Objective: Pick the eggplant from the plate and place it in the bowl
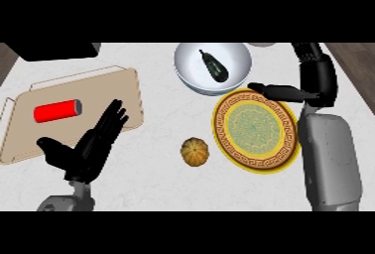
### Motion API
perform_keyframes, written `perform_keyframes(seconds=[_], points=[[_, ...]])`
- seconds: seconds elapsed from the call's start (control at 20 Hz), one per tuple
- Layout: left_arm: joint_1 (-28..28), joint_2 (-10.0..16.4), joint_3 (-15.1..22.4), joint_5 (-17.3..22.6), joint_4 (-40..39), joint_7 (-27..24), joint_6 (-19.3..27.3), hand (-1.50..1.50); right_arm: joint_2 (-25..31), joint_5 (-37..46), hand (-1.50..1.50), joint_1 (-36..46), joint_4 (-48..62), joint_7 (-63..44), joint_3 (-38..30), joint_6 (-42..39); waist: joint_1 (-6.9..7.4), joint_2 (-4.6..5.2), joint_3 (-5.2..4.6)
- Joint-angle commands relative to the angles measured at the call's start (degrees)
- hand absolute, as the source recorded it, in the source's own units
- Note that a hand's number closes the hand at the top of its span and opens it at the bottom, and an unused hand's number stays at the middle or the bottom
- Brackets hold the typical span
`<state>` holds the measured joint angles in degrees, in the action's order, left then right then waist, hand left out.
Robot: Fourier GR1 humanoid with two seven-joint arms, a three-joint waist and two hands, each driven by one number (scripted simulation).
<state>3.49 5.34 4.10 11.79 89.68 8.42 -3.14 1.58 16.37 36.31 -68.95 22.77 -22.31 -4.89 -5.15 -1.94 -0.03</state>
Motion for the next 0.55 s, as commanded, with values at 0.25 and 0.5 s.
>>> perform_keyframes(seconds=[0.25, 0.5], points=[[-1.7, 0.6, -0.9, -0.5, 1.1, -1.2, 0.6, 0.0, -0.8, -5.7, 1.5, -33.7, -25.2, 5.7, 3.4, -15.0, -2.42, -0.11, -0.02], [-0.5, 0.8, -1.0, 0.1, 1.6, 0.9, 0.6, 0.0, -0.7, -4.4, 1.5, -55.9, -33.2, 14.0, 7.3, -23.3, -2.16, 0.53, -0.02]])
